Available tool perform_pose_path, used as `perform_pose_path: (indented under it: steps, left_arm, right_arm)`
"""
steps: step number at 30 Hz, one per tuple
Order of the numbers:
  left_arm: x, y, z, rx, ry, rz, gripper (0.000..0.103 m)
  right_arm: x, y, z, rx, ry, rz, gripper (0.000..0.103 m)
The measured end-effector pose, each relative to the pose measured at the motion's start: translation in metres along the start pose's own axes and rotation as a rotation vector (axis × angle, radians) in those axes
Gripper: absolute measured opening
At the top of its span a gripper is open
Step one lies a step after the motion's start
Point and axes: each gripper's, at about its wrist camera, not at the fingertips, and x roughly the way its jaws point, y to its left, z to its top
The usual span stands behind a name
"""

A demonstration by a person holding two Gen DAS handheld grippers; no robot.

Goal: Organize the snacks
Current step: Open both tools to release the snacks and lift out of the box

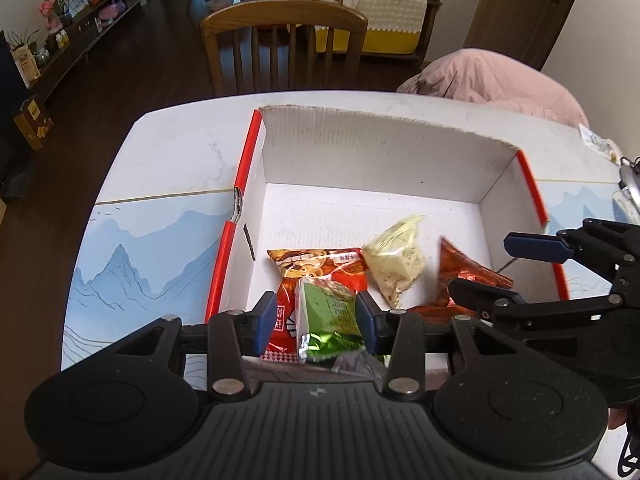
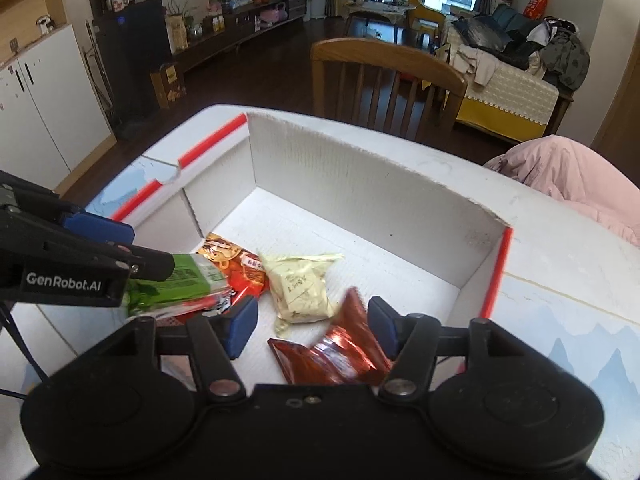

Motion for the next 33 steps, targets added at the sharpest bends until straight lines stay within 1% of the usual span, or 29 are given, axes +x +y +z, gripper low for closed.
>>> perform_pose_path:
  steps: [9, 10, 11, 13, 16, 20, 22, 23, 24, 26, 30, 32, 33]
  left_arm:
    - [-0.041, -0.001, -0.016, 0.004, -0.074, -0.029, 0.045]
    - [-0.046, -0.002, -0.019, 0.007, -0.084, -0.029, 0.045]
    - [-0.051, -0.001, -0.021, 0.010, -0.093, -0.032, 0.045]
    - [-0.061, -0.001, -0.026, 0.014, -0.108, -0.043, 0.047]
    - [-0.075, 0.000, -0.034, 0.020, -0.136, -0.052, 0.053]
    - [-0.093, 0.002, -0.046, 0.028, -0.167, -0.072, 0.053]
    - [-0.101, 0.003, -0.051, 0.030, -0.182, -0.079, 0.059]
    - [-0.106, 0.003, -0.054, 0.032, -0.191, -0.084, 0.060]
    - [-0.110, 0.004, -0.057, 0.034, -0.198, -0.090, 0.060]
    - [-0.116, 0.005, -0.063, 0.038, -0.205, -0.102, 0.060]
    - [-0.130, 0.010, -0.078, 0.040, -0.224, -0.120, 0.061]
    - [-0.137, 0.013, -0.085, 0.039, -0.238, -0.128, 0.068]
    - [-0.140, 0.014, -0.089, 0.035, -0.247, -0.133, 0.075]
  right_arm:
    - [-0.046, 0.012, -0.010, 0.030, -0.066, 0.010, 0.063]
    - [-0.051, 0.014, -0.012, 0.032, -0.076, 0.009, 0.066]
    - [-0.056, 0.016, -0.013, 0.033, -0.087, 0.006, 0.072]
    - [-0.066, 0.021, -0.017, 0.038, -0.110, 0.007, 0.080]
    - [-0.079, 0.029, -0.021, 0.040, -0.131, 0.008, 0.080]
    - [-0.095, 0.037, -0.027, 0.045, -0.158, 0.010, 0.083]
    - [-0.103, 0.040, -0.031, 0.053, -0.173, 0.011, 0.086]
    - [-0.106, 0.042, -0.032, 0.057, -0.176, 0.015, 0.087]
    - [-0.110, 0.044, -0.034, 0.061, -0.182, 0.020, 0.088]
    - [-0.117, 0.046, -0.038, 0.064, -0.199, 0.016, 0.096]
    - [-0.129, 0.054, -0.046, 0.064, -0.228, 0.022, 0.098]
    - [-0.134, 0.058, -0.053, 0.071, -0.241, 0.021, 0.102]
    - [-0.136, 0.059, -0.056, 0.074, -0.246, 0.028, 0.102]
